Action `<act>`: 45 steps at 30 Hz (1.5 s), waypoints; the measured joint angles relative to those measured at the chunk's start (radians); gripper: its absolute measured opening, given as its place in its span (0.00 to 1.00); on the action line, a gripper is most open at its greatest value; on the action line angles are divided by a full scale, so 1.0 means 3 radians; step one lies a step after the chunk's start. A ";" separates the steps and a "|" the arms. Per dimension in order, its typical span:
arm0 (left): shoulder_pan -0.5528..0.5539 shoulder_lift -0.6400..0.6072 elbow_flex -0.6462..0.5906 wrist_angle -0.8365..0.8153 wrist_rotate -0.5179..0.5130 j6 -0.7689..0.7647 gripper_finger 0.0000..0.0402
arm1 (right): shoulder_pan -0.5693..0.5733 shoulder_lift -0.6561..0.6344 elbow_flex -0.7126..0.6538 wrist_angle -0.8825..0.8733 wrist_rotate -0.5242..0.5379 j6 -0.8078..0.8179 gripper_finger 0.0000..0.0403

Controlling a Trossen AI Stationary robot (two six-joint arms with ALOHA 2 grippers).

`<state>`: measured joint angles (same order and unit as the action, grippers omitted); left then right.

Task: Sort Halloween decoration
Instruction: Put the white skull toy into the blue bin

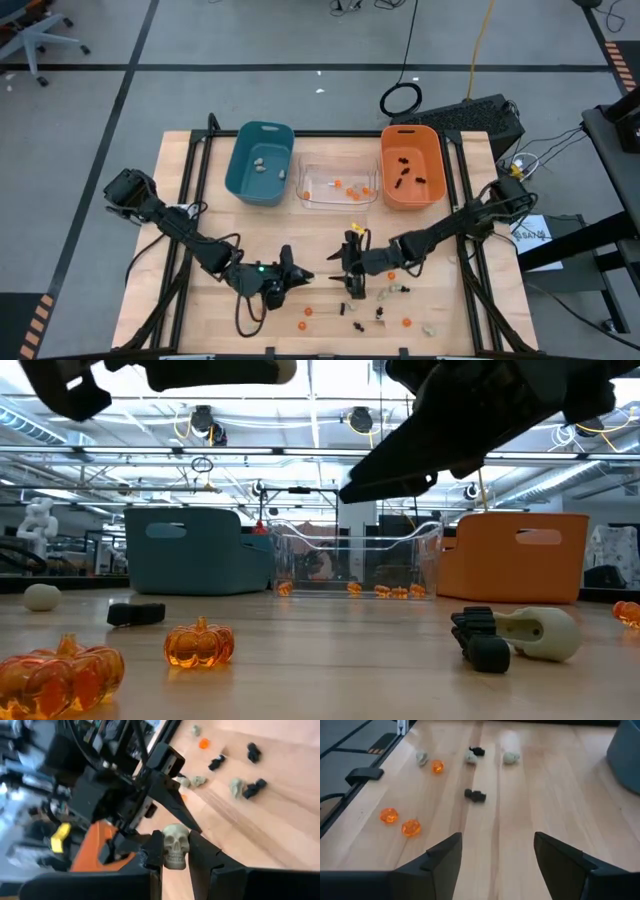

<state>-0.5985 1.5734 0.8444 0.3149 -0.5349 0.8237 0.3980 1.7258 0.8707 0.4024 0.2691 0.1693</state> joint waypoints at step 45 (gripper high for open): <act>0.2542 -0.1561 0.0000 -0.2422 0.0201 -0.2454 0.12 | 0.0317 -0.0012 0.0000 0.0342 0.0149 -0.0159 0.55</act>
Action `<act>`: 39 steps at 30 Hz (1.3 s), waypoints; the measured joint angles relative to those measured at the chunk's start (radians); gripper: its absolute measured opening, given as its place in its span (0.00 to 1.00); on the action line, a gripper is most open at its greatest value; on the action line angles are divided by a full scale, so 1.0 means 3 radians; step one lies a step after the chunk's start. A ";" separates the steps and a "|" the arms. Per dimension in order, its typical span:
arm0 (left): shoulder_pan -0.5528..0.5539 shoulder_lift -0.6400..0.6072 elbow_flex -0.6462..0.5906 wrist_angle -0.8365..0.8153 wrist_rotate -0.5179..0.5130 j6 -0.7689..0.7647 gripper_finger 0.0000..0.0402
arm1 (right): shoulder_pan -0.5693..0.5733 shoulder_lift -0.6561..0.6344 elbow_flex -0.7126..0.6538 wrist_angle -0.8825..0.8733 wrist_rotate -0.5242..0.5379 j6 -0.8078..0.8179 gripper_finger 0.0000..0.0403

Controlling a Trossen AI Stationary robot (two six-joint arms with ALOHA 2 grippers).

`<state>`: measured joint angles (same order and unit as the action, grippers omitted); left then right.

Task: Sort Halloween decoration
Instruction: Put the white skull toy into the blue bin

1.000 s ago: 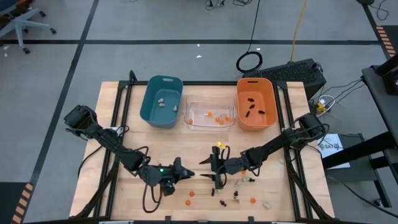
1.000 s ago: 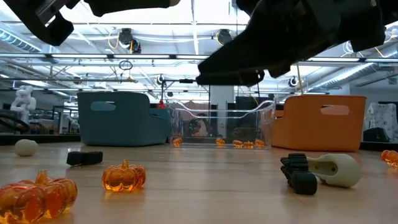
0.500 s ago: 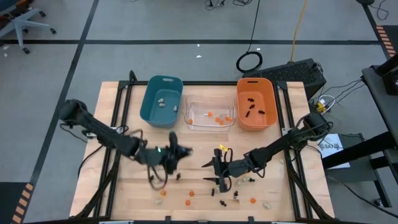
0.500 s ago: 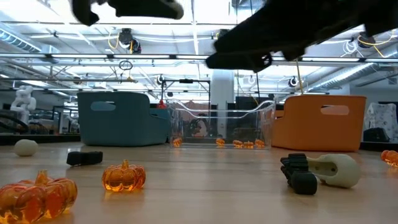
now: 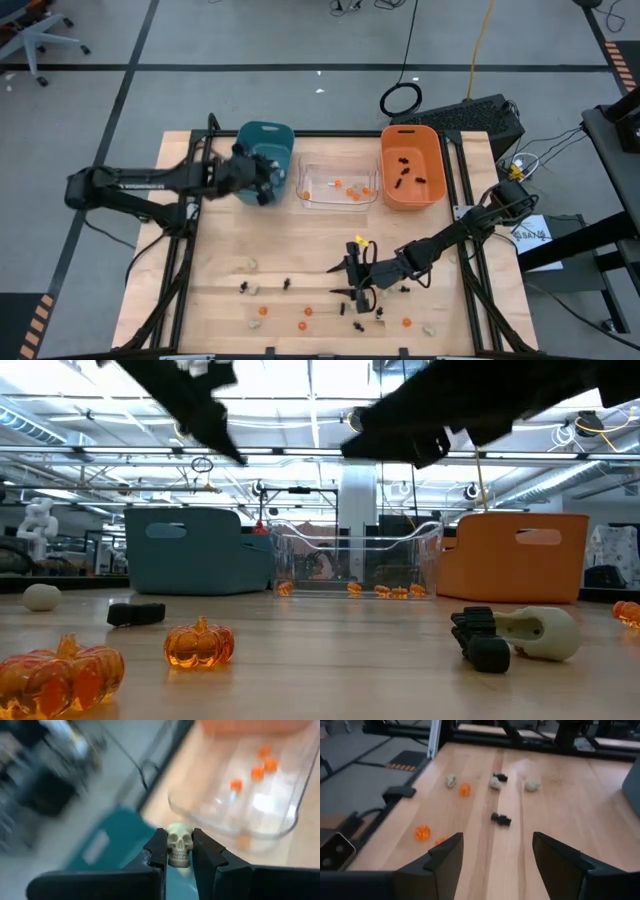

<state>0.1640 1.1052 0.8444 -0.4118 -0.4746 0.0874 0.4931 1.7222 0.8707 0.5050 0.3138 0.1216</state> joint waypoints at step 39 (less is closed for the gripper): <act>0.0940 0.0606 0.0305 -0.0983 0.0694 -0.0885 0.48 | 0.0000 0.0003 0.0000 0.0004 -0.0003 -0.0006 0.55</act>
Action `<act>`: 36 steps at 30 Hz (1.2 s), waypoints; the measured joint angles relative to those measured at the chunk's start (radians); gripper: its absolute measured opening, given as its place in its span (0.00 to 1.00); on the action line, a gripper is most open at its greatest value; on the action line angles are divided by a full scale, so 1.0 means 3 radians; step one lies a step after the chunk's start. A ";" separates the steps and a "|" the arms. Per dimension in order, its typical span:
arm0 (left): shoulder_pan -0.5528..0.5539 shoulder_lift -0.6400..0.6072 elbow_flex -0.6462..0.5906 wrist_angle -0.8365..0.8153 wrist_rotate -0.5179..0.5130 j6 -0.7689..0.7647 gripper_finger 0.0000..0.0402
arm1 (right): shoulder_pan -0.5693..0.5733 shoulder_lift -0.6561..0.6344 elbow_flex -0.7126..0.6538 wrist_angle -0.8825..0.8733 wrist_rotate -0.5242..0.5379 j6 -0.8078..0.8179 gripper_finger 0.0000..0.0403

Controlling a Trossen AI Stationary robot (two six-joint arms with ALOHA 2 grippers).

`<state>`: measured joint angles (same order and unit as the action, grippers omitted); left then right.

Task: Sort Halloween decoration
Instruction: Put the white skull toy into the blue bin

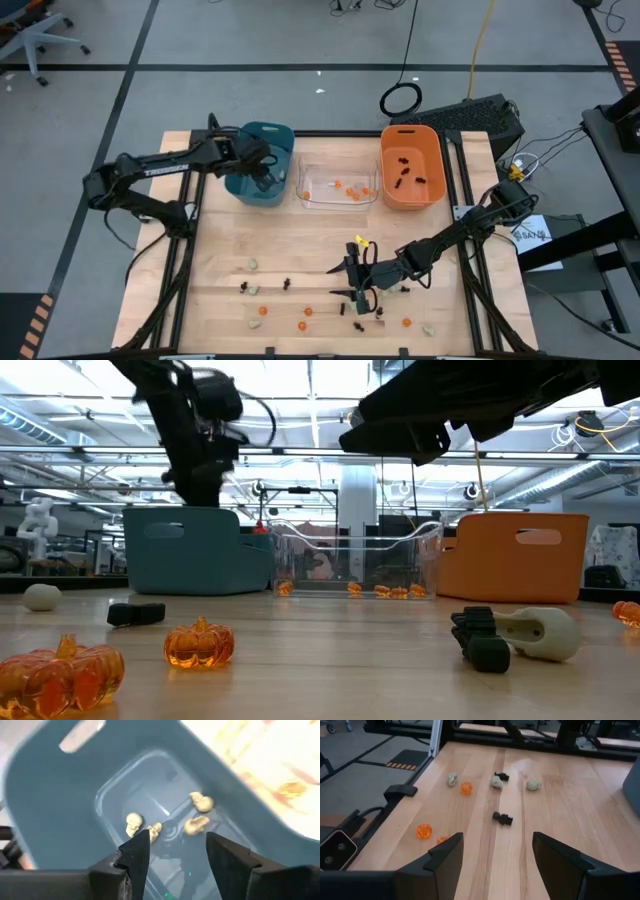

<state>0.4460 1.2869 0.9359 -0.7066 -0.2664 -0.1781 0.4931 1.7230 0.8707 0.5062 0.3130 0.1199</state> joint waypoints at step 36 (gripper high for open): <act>-0.3987 0.0527 0.0017 0.0666 -0.0922 -0.0698 0.48 | -0.0001 0.0002 0.0000 -0.0310 0.0001 0.0346 0.55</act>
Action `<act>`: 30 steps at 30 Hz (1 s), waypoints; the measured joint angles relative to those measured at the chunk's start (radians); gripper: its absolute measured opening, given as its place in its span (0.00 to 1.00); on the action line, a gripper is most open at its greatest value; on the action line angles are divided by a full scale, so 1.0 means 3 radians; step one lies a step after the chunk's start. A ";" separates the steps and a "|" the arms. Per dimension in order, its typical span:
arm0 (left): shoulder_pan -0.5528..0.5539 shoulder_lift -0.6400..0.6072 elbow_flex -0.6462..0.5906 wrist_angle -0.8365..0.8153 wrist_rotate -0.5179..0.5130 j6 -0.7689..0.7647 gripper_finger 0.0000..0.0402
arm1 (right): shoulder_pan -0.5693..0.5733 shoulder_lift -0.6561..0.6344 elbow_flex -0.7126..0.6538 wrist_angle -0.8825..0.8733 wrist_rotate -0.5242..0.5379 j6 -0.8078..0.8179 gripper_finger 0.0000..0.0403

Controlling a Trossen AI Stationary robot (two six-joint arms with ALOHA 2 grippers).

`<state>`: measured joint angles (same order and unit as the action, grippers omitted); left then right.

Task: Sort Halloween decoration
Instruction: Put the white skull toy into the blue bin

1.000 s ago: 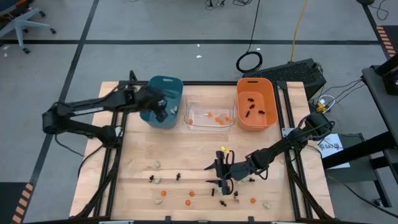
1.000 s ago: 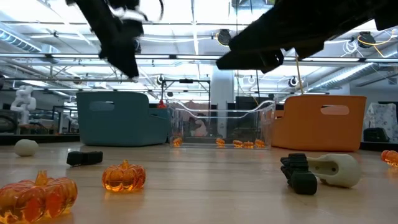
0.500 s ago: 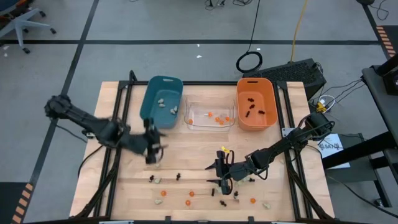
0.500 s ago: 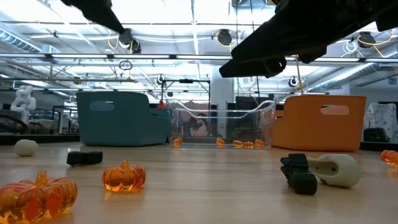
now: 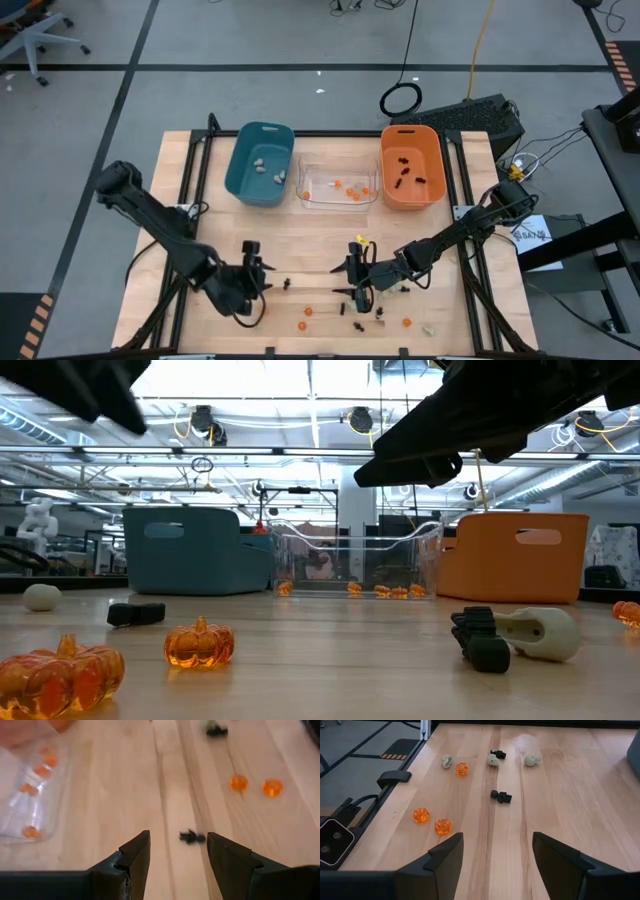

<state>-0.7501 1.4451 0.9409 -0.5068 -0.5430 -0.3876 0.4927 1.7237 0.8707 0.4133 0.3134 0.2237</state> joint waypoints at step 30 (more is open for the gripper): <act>-0.0575 0.0274 -0.1065 -0.0048 -0.1015 -0.3001 0.48 | 0.0000 0.0000 0.0000 -0.0023 0.0011 0.0065 0.55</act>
<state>-0.9227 1.5273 0.6215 -0.5213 -0.8475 -1.2880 0.4927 1.7237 0.8707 0.4065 0.3168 0.2433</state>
